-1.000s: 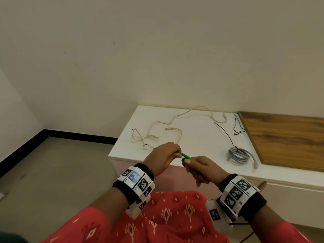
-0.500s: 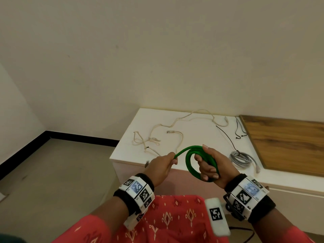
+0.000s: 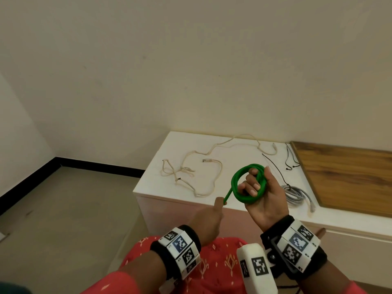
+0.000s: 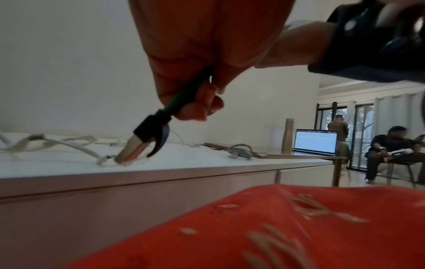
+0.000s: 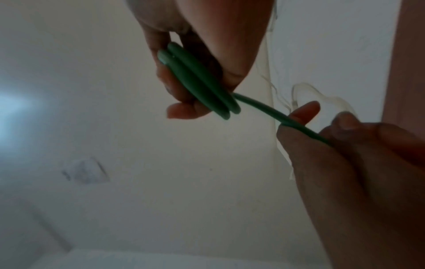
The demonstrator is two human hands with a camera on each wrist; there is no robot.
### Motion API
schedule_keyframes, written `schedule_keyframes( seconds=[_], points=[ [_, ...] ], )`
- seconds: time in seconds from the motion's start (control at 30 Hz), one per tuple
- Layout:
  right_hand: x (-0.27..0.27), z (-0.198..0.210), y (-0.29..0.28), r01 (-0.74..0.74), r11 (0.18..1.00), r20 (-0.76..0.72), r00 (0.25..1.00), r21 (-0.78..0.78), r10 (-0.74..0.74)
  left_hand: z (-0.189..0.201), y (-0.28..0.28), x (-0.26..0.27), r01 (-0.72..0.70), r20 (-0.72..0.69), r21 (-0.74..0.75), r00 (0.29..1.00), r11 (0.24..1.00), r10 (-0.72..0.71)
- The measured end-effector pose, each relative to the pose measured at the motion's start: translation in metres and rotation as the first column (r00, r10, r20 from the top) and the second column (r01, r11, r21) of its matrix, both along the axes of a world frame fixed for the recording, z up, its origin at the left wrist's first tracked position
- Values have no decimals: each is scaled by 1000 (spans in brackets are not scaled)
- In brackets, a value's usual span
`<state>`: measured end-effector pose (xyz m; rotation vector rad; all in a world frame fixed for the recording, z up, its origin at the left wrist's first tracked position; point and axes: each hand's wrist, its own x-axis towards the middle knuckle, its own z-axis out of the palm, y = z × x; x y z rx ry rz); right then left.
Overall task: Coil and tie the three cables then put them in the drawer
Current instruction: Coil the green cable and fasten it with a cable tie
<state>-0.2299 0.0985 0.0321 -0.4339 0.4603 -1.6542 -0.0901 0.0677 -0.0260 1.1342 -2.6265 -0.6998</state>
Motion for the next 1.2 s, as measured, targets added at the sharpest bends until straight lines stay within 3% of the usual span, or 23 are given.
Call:
schedule_keyframes(
  seconds=[0.17,0.33,0.4,0.5,0.6,0.7,0.83,0.9,0.97,1.03,1.2],
  points=[
    [7,-11,-2,122,993,-290,950,1,-116,1,13,-5,57,51,-54,997,997,-54],
    [7,-25,-4,163,982,-632,753,-96,-186,2,15,0,92,-49,-24,994,995,-93],
    [8,-29,-4,207,968,-734,634,-143,-244,2,20,3,117,-104,-28,987,993,-119],
    [7,-30,-3,224,953,-881,383,-203,-278,8,23,4,148,-183,-49,971,988,-155],
    [4,-32,-3,193,962,-957,180,-194,-229,12,16,7,173,-149,-126,970,977,-191],
    [2,-33,-3,144,981,-988,72,-128,-140,18,10,12,249,-87,-326,953,912,-291],
    [3,-30,-4,127,992,-1000,-6,8,9,24,2,13,302,12,-620,927,724,-376],
    [3,-28,-4,109,991,-996,-36,81,85,26,-1,13,289,-23,-662,914,692,-404],
    [2,-25,-2,56,985,-986,1,164,164,27,-3,13,243,-117,-629,910,739,-399],
    [1,-23,0,-10,966,-961,91,260,259,29,-2,11,190,-217,-577,902,794,-374],
    [5,-21,4,-138,918,-907,155,372,391,29,-5,11,91,-417,-383,871,919,-260]
  ],
)
